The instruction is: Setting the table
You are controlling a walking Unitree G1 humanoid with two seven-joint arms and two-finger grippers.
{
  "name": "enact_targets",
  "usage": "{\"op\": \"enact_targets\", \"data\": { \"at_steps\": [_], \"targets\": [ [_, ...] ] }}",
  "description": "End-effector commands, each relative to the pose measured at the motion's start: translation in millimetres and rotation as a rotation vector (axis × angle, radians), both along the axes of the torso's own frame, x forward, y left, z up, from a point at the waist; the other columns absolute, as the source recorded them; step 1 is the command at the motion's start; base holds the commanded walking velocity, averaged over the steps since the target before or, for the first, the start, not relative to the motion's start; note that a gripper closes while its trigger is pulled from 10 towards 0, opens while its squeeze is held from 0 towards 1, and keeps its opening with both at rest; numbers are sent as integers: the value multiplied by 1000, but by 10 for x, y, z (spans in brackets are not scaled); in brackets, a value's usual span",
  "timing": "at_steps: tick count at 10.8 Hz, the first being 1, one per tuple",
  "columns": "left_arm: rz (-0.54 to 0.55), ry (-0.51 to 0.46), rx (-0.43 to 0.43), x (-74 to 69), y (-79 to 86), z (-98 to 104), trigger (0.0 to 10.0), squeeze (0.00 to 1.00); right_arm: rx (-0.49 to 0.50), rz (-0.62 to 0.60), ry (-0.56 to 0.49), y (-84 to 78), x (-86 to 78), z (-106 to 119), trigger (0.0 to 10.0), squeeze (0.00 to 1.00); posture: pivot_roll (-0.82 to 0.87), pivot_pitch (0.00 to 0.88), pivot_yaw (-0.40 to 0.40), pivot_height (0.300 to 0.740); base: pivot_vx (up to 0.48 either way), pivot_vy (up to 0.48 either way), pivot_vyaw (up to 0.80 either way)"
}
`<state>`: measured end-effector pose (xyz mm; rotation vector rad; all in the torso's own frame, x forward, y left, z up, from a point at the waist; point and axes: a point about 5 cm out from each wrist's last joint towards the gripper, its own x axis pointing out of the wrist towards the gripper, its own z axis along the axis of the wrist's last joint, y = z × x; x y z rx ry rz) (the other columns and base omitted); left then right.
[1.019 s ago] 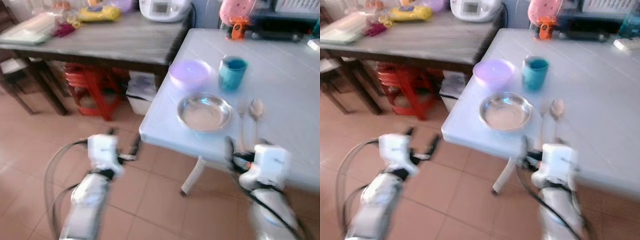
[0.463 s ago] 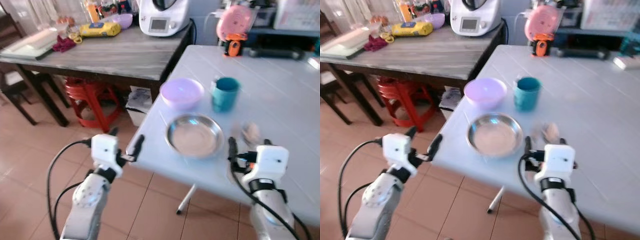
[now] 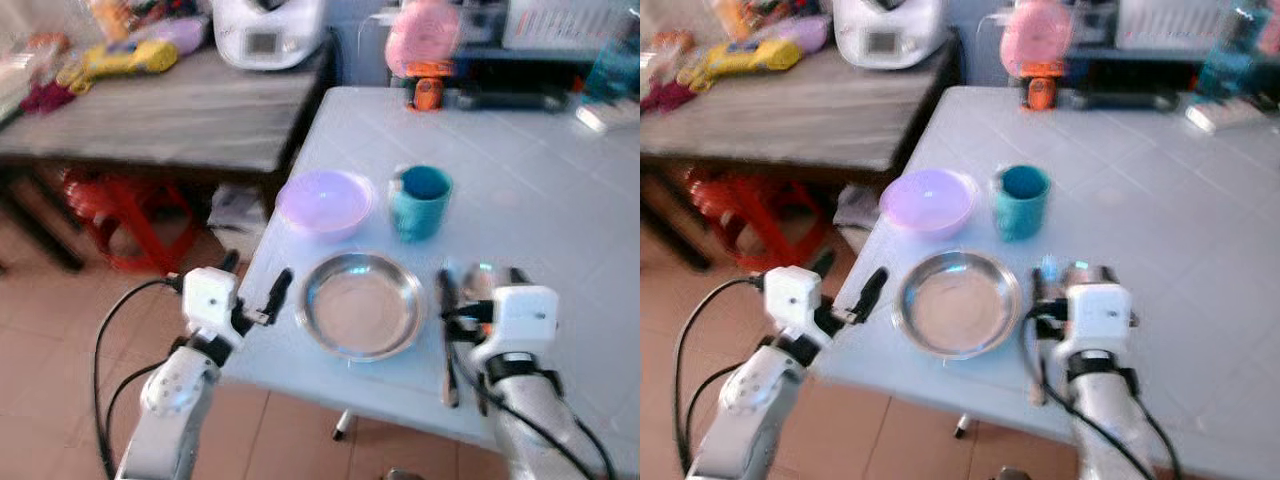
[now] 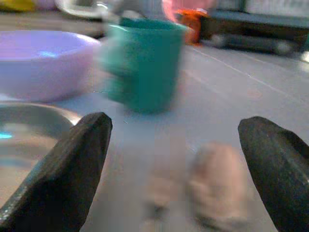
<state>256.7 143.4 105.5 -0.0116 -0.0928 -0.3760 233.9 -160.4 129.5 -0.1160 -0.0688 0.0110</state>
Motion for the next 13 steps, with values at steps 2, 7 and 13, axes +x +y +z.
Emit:
{"op": "enact_targets", "data": {
  "at_steps": [2, 7, 13],
  "targets": [
    [38, -3, 54, -24, 80, 1, 10000, 0, 11, 22, -14, 39, -14, 27, 10000, 0, -51, 116, 76, 740, 0, 0, 0],
    [-98, 9, 31, -106, 49, -1, 10000, 0, 68, 53, 40, 67, -38, -6, 10000, 0, -48, 117, 79, 740, 0, 0, 0],
    [-331, 24, -22, -206, -14, -14, 10000, 0, 176, 108, 135, 75, -75, -74, 10000, 0, -59, 124, 75, 740, 0, 0, 0]
  ]
}}
